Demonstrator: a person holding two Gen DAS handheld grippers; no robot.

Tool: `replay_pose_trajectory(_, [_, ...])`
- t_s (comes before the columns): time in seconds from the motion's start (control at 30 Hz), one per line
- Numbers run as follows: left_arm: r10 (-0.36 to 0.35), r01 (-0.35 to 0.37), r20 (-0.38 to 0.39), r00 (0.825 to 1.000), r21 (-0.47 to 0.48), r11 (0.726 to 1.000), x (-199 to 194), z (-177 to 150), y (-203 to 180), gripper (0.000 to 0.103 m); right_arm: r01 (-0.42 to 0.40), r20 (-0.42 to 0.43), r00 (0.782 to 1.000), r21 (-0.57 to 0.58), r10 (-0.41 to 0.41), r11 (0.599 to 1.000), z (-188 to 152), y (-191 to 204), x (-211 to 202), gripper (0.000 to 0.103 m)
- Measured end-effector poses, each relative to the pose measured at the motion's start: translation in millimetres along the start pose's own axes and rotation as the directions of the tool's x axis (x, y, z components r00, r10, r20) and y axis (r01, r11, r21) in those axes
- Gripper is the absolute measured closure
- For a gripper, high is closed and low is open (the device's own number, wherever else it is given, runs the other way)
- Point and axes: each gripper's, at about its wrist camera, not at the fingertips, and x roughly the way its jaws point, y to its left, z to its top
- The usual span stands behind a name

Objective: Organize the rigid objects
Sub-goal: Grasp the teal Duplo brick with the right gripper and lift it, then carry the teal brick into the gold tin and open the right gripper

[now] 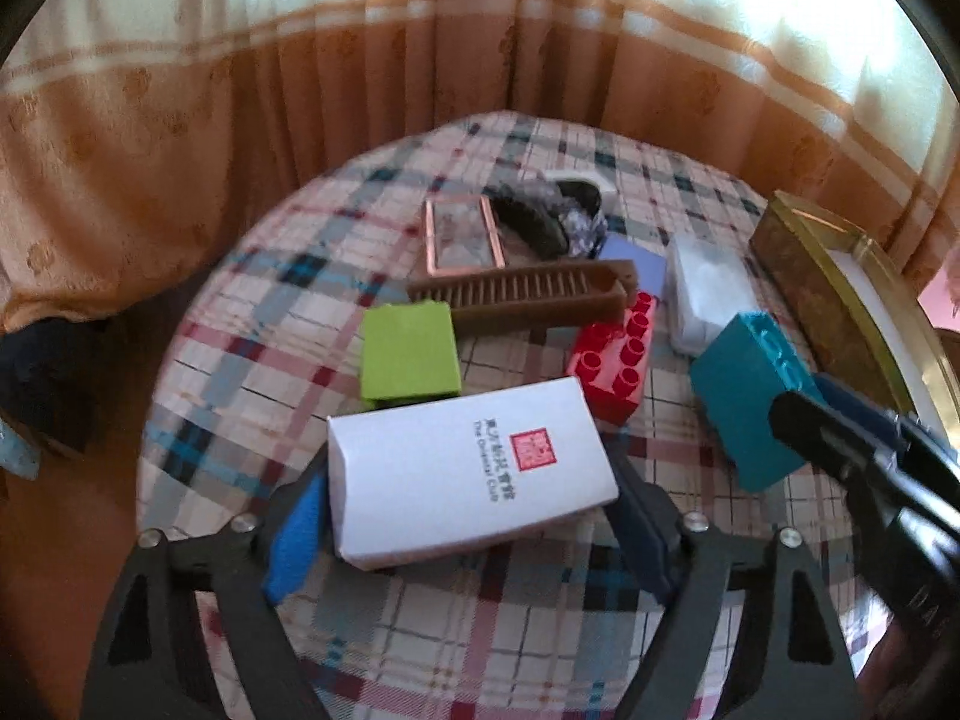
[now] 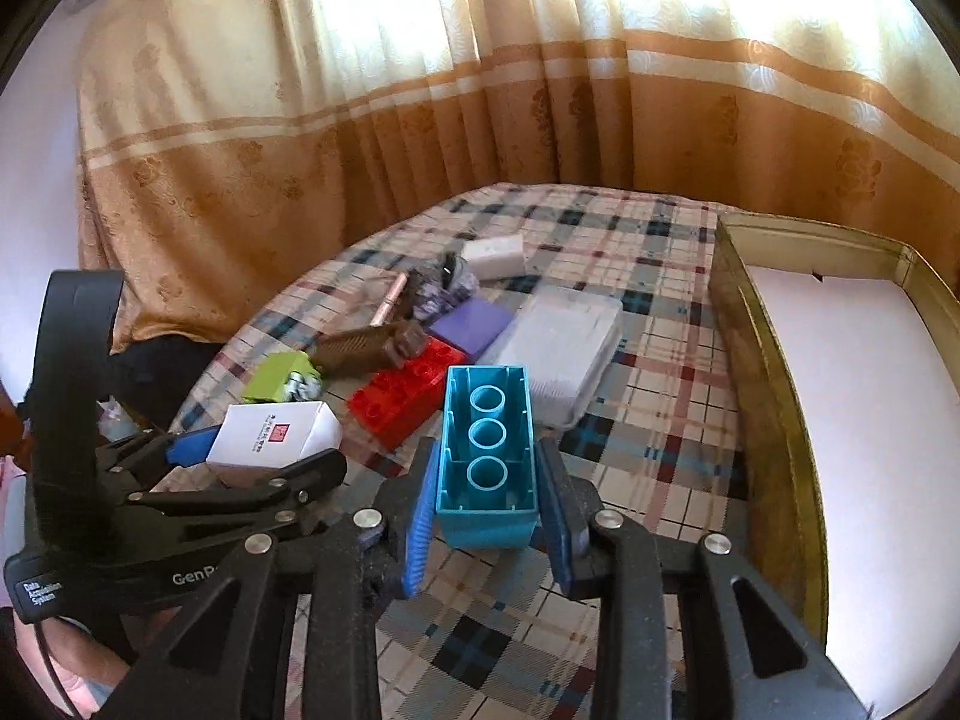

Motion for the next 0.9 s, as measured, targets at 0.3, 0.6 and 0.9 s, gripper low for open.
replay_pose_trajectory(0.3, [-0.043, 0.037, 0.238, 0.970, 0.031, 0.999, -57.0, 11.9, -1.9, 0.019, 0.036, 0.259, 0.965, 0.030, -0.042, 0.999, -1.4, 0.8, -62.4, 0.069])
replay_pose_trajectory(0.6, [-0.184, 0.134, 0.357, 0.916, 0.163, 0.978, -89.9, 30.2, -54.1, 0.019, 0.243, 0.400, 0.871, 0.152, -0.285, 0.958, 7.7, -51.2, -124.8, 0.069])
replay_pose_trajectory(0.9, [-0.317, 0.219, 0.334, 0.888, 0.300, 0.929, -88.8, 42.4, -144.6, 0.019, 0.367, 0.334, 0.826, 0.294, -0.454, 0.883, -6.6, -119.4, -142.4, 0.069])
